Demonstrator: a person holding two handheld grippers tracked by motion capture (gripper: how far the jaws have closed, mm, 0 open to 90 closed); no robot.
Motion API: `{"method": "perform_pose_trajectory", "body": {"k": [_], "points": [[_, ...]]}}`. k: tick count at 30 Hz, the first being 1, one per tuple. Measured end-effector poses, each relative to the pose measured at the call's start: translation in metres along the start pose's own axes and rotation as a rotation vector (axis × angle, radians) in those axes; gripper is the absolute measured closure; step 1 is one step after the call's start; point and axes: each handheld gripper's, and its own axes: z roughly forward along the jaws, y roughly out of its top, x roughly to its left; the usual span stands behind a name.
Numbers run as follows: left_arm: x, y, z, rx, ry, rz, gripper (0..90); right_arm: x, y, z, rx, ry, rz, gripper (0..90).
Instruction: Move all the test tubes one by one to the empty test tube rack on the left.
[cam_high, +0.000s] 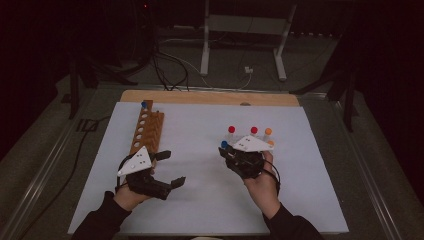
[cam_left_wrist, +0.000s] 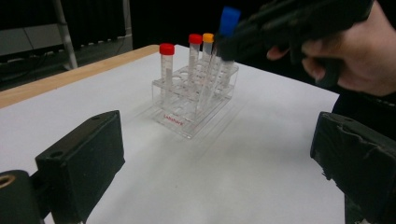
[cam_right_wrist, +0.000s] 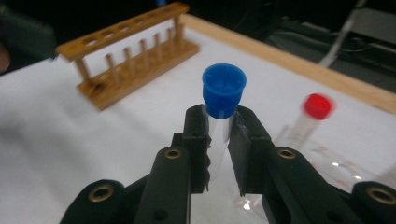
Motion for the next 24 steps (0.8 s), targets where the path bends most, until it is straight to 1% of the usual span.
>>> {"method": "perform_pose_trajectory", "body": {"k": [2, 6, 7, 9, 11, 13, 14, 16, 19, 21, 24], "points": [[0.0, 0.001, 0.001, -0.004, -0.008, -0.006, 3.7, 0.003, -0.003, 0.005, 0.018, 0.02, -0.018, 76.6], [0.0, 0.006, 0.004, -0.005, -0.017, -0.003, 3.7, 0.007, -0.009, 0.012, 0.047, 0.057, -0.052, 76.6], [-0.001, 0.007, 0.004, -0.007, -0.022, -0.005, 3.7, 0.009, -0.01, 0.014, 0.06, 0.075, -0.071, 76.6], [-0.001, 0.009, 0.006, -0.012, -0.041, -0.012, 3.7, 0.011, -0.012, 0.017, 0.072, 0.105, -0.086, 76.6], [-0.003, 0.011, 0.008, -0.009, -0.044, 0.005, 3.8, 0.013, -0.014, 0.02, 0.089, 0.15, -0.089, 76.6], [-0.004, 0.012, 0.01, -0.004, -0.049, 0.011, 4.3, 0.017, -0.014, 0.022, 0.093, 0.184, -0.109, 76.6], [-0.004, 0.012, 0.012, -0.003, -0.054, 0.012, 4.4, 0.017, -0.014, 0.022, 0.097, 0.192, -0.112, 76.6], [-0.005, 0.013, 0.015, -0.002, -0.067, 0.005, 4.6, 0.02, -0.015, 0.023, 0.095, 0.224, -0.119, 76.6], [-0.005, 0.014, 0.018, -0.001, -0.085, -0.001, 7.2, 0.025, -0.015, 0.022, 0.091, 0.251, -0.137, 76.6], [-0.004, 0.015, 0.022, 0.003, -0.093, -0.003, 7.4, 0.029, -0.014, 0.022, 0.092, 0.263, -0.143, 76.6], [-0.004, 0.016, 0.027, -0.001, -0.101, -0.003, 13.8, 0.032, -0.014, 0.022, 0.091, 0.272, -0.154, 76.6]]}}
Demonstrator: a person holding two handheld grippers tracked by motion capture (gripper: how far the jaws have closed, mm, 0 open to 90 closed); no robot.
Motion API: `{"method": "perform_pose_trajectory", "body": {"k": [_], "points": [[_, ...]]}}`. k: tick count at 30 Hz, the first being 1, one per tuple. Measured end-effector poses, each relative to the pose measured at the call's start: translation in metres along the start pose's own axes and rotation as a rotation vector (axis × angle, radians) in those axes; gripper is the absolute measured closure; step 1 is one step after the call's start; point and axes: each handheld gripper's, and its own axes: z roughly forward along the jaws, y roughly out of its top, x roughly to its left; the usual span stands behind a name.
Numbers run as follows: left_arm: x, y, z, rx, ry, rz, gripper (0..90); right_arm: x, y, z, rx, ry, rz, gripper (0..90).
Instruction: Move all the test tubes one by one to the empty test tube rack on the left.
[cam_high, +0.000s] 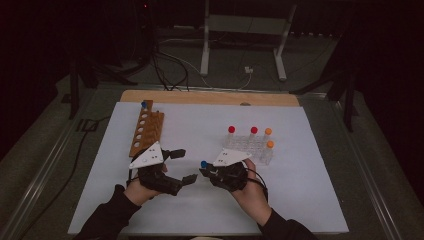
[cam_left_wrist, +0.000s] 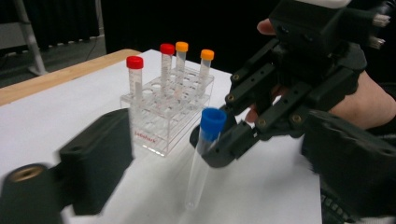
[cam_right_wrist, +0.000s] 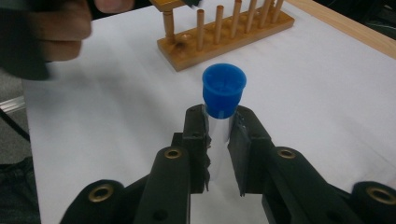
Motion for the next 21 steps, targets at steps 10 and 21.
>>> {"method": "perform_pose_trajectory", "body": {"k": [10, 21], "points": [[0.0, 0.002, 0.016, 0.003, -0.013, 0.021, 39.9, 0.003, 0.001, -0.001, -0.007, 0.001, -0.001, 76.6], [-0.002, 0.002, 0.028, 0.036, -0.021, 0.055, 68.7, 0.002, 0.001, -0.002, -0.01, 0.0, 0.004, 76.6]]}}
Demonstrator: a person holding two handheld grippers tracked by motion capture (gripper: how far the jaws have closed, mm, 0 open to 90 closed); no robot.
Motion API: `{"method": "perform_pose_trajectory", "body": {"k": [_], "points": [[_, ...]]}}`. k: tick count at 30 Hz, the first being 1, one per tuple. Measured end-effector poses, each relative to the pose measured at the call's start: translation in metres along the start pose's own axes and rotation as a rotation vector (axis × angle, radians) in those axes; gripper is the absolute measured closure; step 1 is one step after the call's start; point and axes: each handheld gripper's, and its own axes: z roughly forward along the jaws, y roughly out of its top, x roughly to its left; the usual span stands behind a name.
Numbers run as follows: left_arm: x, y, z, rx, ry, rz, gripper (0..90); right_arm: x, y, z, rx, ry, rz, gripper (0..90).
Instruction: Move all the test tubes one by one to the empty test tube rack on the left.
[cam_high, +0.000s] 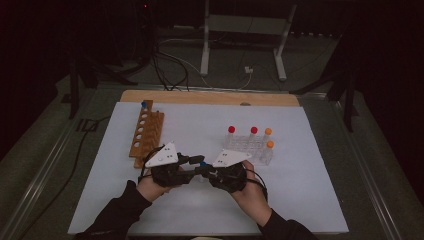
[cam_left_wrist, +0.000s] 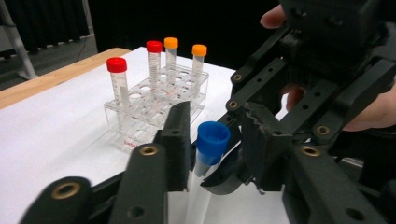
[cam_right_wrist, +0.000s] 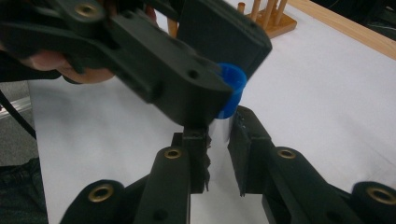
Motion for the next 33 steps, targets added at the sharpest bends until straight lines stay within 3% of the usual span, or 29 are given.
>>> {"method": "perform_pose_trajectory", "body": {"k": [3, 10, 22, 33], "points": [[0.001, 0.0, 0.0, 0.0, 0.0, 0.0, 74.1, 0.0, 0.0, 0.0, -0.001, 0.001, 0.0, 76.6], [0.003, 0.003, -0.003, -0.009, 0.003, 0.019, 77.2, 0.0, 0.0, -0.002, -0.018, 0.009, 0.014, 74.9], [0.022, 0.016, -0.02, -0.028, 0.074, 0.012, 77.5, -0.006, 0.003, -0.008, -0.078, -0.018, 0.052, 38.4], [0.048, 0.033, -0.036, -0.036, 0.155, 0.01, 77.5, -0.006, 0.004, -0.011, -0.135, -0.05, 0.084, 13.4]]}}
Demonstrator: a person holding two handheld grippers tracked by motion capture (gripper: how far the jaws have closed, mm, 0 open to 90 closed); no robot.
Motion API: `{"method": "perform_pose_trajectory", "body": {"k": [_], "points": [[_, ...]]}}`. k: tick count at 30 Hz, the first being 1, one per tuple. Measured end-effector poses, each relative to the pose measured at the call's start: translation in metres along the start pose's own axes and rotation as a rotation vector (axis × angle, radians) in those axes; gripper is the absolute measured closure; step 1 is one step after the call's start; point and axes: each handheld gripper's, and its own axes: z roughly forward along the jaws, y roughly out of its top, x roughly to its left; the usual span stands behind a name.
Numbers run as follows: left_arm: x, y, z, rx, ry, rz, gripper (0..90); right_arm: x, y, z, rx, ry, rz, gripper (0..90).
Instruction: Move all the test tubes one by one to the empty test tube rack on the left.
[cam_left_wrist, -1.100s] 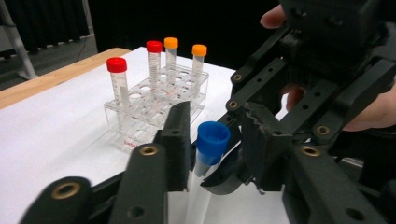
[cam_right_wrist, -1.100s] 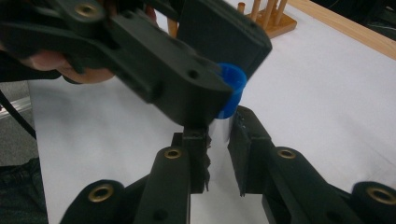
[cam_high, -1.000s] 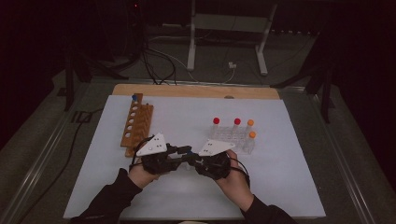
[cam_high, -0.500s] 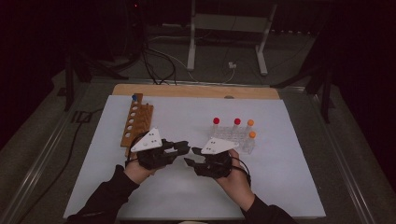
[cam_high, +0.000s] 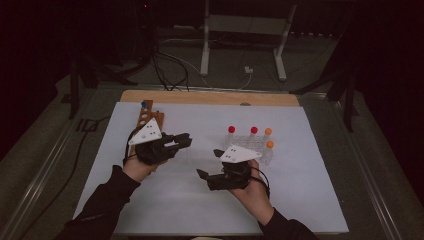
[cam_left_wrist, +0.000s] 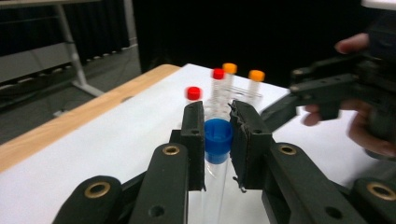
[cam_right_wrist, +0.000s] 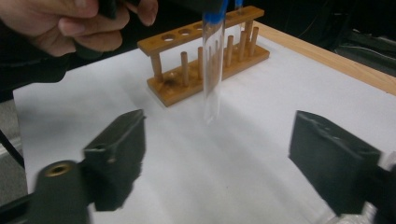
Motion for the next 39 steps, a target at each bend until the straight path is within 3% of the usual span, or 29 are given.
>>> {"method": "perform_pose_trajectory", "body": {"k": [2, 6, 22, 39], "points": [[0.006, 0.003, -0.003, -0.002, 0.017, -0.004, 77.5, -0.001, 0.0, -0.001, -0.013, 0.006, 0.016, 9.9], [0.018, 0.007, -0.009, -0.008, 0.055, -0.012, 77.5, 0.001, 0.001, -0.003, -0.014, 0.017, -0.009, 0.2], [0.078, 0.022, -0.043, -0.035, 0.257, -0.04, 77.5, -0.001, 0.001, -0.006, -0.017, 0.049, -0.004, 0.0], [0.125, 0.012, -0.045, 0.001, 0.415, -0.056, 77.5, -0.002, 0.0, -0.005, -0.013, 0.069, 0.0, 0.0]]}}
